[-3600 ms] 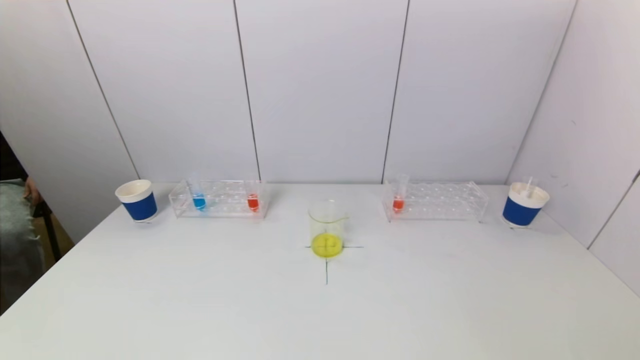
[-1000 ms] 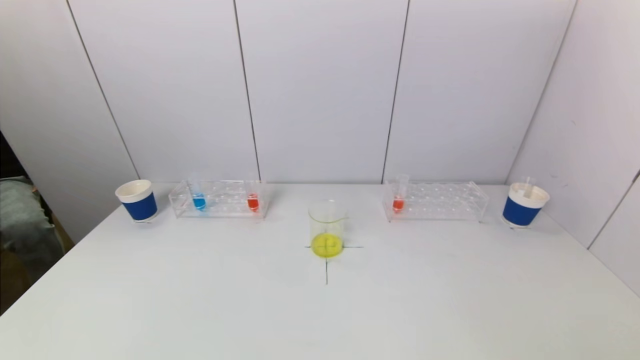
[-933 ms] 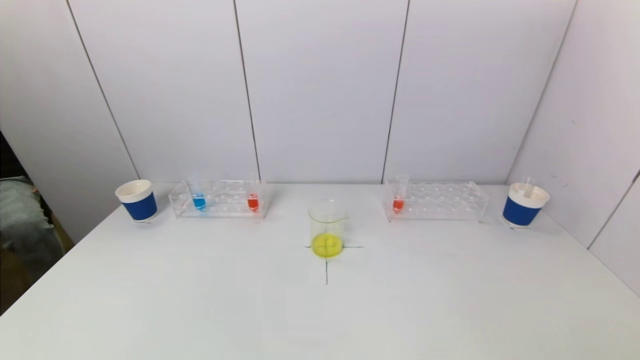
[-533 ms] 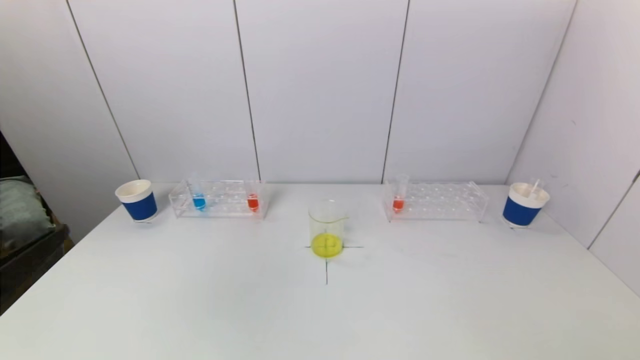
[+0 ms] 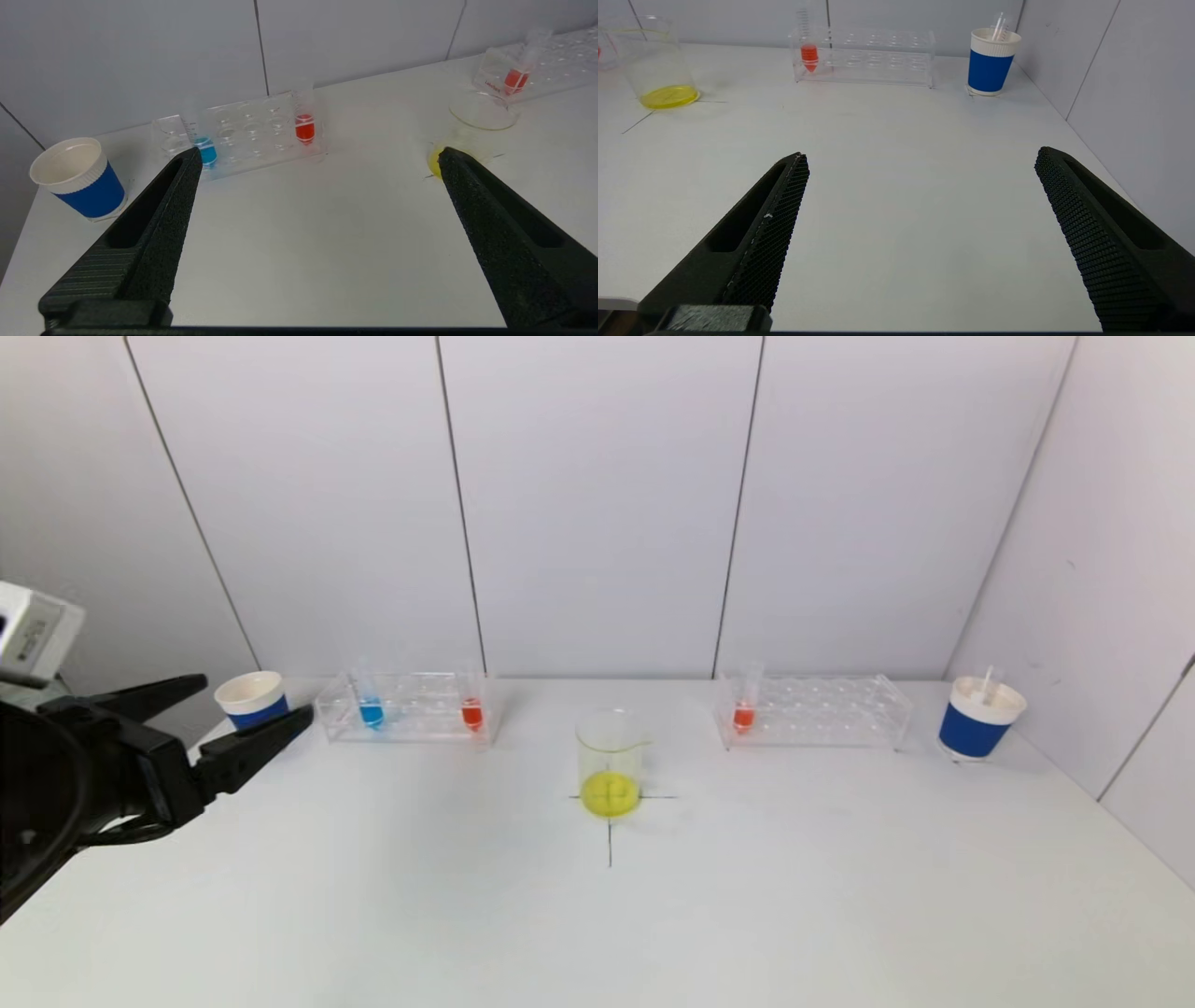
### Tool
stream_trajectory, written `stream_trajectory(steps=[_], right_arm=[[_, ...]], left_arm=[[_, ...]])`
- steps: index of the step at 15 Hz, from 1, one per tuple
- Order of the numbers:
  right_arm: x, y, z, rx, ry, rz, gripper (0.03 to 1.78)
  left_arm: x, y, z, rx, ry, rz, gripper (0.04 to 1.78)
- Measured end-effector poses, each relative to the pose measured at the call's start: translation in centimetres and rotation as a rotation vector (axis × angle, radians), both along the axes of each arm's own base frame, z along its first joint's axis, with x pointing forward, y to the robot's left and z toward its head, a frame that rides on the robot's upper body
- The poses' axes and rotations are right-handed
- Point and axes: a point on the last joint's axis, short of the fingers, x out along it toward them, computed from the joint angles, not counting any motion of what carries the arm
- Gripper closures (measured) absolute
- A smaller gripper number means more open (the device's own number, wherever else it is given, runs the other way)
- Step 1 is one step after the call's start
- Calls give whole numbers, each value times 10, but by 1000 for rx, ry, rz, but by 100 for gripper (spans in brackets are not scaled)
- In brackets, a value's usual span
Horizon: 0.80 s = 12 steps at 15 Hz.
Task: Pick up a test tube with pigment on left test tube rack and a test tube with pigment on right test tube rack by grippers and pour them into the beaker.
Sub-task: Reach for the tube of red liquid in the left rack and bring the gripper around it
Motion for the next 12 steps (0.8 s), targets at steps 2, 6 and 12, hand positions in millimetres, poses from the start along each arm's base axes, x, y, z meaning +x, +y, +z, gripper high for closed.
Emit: stream_trajectory(steps=[2,6,12], right_arm=[[0,0,0,0,0,0,5],[0,0,0,0,0,0,5],[0,0,0,0,0,0,5]], left_arm=[[27,-1,-13,-1,5,-3,6],[73,-3,-40,-5,-35,-21,6],[117,-13,-79,-10,-90,-64,6]])
